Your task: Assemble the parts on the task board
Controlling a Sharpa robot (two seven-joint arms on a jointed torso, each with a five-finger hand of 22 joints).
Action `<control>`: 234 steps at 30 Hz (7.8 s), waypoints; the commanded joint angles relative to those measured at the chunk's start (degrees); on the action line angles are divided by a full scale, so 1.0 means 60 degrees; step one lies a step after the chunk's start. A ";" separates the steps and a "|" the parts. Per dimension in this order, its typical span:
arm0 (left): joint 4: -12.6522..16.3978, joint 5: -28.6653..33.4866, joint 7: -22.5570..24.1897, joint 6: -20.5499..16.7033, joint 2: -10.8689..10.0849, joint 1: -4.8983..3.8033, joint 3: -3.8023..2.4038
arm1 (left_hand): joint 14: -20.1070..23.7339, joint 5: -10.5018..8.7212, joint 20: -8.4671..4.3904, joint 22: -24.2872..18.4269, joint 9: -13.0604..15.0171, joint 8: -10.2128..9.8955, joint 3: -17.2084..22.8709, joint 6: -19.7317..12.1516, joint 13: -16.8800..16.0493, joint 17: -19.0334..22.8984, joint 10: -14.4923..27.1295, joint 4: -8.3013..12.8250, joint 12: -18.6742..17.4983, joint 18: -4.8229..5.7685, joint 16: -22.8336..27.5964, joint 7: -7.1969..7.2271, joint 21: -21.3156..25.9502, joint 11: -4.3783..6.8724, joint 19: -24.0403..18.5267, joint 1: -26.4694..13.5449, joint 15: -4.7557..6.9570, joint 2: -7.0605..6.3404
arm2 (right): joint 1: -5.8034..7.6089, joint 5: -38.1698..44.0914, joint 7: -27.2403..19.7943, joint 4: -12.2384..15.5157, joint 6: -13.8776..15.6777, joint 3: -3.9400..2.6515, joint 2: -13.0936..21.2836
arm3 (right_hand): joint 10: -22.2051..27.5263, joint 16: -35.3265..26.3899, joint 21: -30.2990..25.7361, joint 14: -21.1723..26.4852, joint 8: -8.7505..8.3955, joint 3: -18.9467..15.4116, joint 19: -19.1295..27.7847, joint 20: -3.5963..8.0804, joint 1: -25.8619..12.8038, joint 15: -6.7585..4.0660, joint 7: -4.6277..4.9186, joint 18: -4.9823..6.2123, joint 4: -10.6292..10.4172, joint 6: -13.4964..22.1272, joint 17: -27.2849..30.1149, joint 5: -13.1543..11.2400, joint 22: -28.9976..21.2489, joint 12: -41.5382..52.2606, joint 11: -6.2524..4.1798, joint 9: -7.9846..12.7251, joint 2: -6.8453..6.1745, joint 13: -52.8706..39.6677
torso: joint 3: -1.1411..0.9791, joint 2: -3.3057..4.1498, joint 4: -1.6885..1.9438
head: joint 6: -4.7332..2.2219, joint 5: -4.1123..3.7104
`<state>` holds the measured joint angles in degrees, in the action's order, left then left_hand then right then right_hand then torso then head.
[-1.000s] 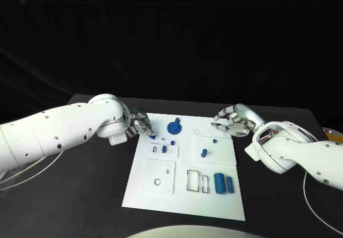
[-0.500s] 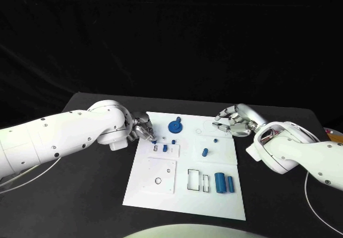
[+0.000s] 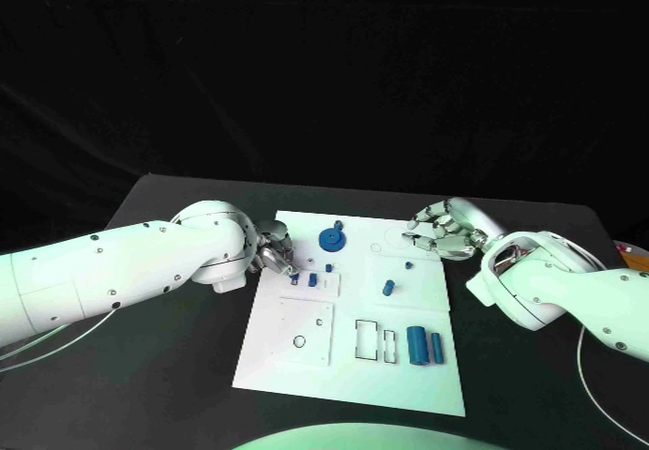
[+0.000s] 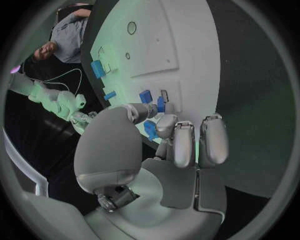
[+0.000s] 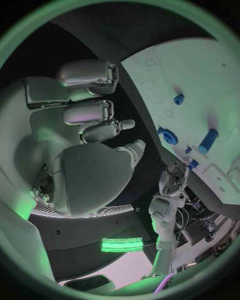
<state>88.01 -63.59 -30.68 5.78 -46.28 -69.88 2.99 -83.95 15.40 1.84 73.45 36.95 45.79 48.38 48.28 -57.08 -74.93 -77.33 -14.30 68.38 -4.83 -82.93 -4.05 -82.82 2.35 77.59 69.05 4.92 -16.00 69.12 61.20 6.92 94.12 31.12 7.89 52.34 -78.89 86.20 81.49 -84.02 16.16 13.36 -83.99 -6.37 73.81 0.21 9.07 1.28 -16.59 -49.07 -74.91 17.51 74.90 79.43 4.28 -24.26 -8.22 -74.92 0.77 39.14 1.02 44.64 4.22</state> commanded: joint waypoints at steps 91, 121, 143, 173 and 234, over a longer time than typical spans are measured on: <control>-0.0129 -0.0198 -0.0402 0.0610 0.0168 0.0122 0.0060 | -0.0514 -0.0119 -0.0052 0.0104 0.1626 0.0380 0.0402 0.0698 0.0080 -0.0527 -0.0250 0.0388 0.0016 0.0196 -0.0008 0.0645 -0.0048 0.0201 0.0150 -0.1560 0.0226 -0.0048 | -0.0039 0.0083 -0.0088 0.0008 -0.0094 0.0000 0.0023 | 0.0057 -0.0045 -0.0094 -0.0575 0.0064 -0.0078 -0.0187 0.0040 -0.0068 -0.0028 -0.0019 0.0151 0.0011 0.0020 -0.0675 0.0083 0.1850 -0.0059 -0.0009 -0.0018 0.0048 -0.0340 | 0.0000 0.0000 -0.0002 | 0.0132 -0.0028; -0.0227 -0.0192 -0.0441 0.0530 0.0217 0.0123 0.0059 | -0.0519 -0.0083 -0.0102 0.0188 0.1687 0.0284 -0.0967 0.0927 -0.0064 -0.0540 -0.0300 -0.0237 0.0127 0.0216 -0.0009 0.0709 -0.0057 0.0251 0.0231 -0.1782 0.0270 0.0048 | -0.0040 0.0083 -0.0098 -0.0015 -0.0104 0.0000 0.0020 | 0.0084 -0.0058 -0.0121 -0.0569 0.0062 -0.0088 -0.0175 0.0042 -0.0085 -0.0029 -0.0017 0.0157 0.0006 0.0037 -0.0648 0.0086 0.1839 -0.0087 -0.0007 -0.0016 0.0052 -0.0309 | -0.0004 -0.0001 -0.0001 | 0.0126 -0.0042; -0.0224 -0.0077 -0.0410 0.0257 0.0175 0.0129 0.0024 | -0.0519 -0.0033 -0.0112 0.0211 0.1694 0.0022 -0.3437 0.1041 -0.0097 -0.0539 -0.0302 -0.0425 0.0152 0.0216 -0.0002 0.0698 -0.0032 0.0238 0.0251 -0.2101 0.0261 0.0691 | -0.0050 0.0085 -0.0087 -0.0038 -0.0139 0.0000 0.0015 | 0.0095 -0.0064 -0.0138 -0.0568 0.0064 -0.0104 -0.0169 0.0043 -0.0129 -0.0028 -0.0015 0.0160 -0.0009 0.0046 -0.0639 0.0083 0.1833 -0.0099 -0.0005 -0.0016 0.0064 -0.0297 | 0.0007 -0.0001 -0.0006 | 0.0114 -0.0077; 0.0064 -0.0260 0.4165 -0.3294 0.0055 0.0135 -0.0182 | 0.3284 -0.0111 0.1023 -0.6783 -0.0558 -0.2387 -0.2517 -0.1588 0.5098 0.5712 0.4666 -0.0223 -0.4472 -0.0933 0.5300 -0.0947 0.5736 -0.1343 -0.4320 0.1037 -0.1152 0.0049 | -0.0074 0.0073 -0.0134 -0.0126 -0.0105 0.0000 0.0003 | 0.0158 -0.0079 -0.0226 -0.0560 0.0068 -0.0110 -0.0125 0.0043 -0.0154 -0.0028 -0.0016 0.0180 -0.0007 0.0050 -0.0603 0.0088 0.1795 -0.0161 -0.0006 -0.0017 0.0081 -0.0224 | 0.0007 0.0004 0.0000 | 0.0026 -0.0219; -0.0947 -0.4018 0.3149 -0.1154 0.1490 0.0367 0.0122 | 0.1555 -0.0146 0.0939 -0.3751 -0.3389 -0.3545 -0.3252 0.0321 0.8086 0.3826 0.3517 -0.0255 -0.6633 -0.0677 0.0852 -0.0797 0.2817 -0.1294 -0.3153 0.3265 -0.1083 0.0241 | -0.0100 0.0062 -0.0164 -0.0109 -0.0113 0.0000 -0.0020 | 0.0182 -0.0085 -0.0247 -0.0560 0.0079 -0.0096 -0.0118 0.0045 -0.0134 -0.0031 -0.0019 0.0184 0.0013 0.0053 -0.0601 0.0125 0.1787 -0.0190 -0.0010 -0.0019 0.0111 -0.0196 | -0.0009 0.0005 -0.0005 | 0.0099 -0.0318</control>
<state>82.35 -88.25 -11.59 -1.16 -37.55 -67.73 3.73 -74.33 14.83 7.57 50.92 16.66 24.69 28.66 49.99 -8.62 -52.04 -55.84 -15.88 28.74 -9.76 -77.58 -8.89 -65.79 -5.43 58.39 88.25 -1.65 -14.60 68.56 61.17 6.36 93.41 30.99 7.89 52.28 -78.16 85.98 80.18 -84.02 16.38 13.05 -83.99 -6.37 73.36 0.21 9.07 1.28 -16.59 -49.07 -74.92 18.09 74.91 78.53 4.36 -24.27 -7.77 -74.92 0.75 39.16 1.02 45.23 2.29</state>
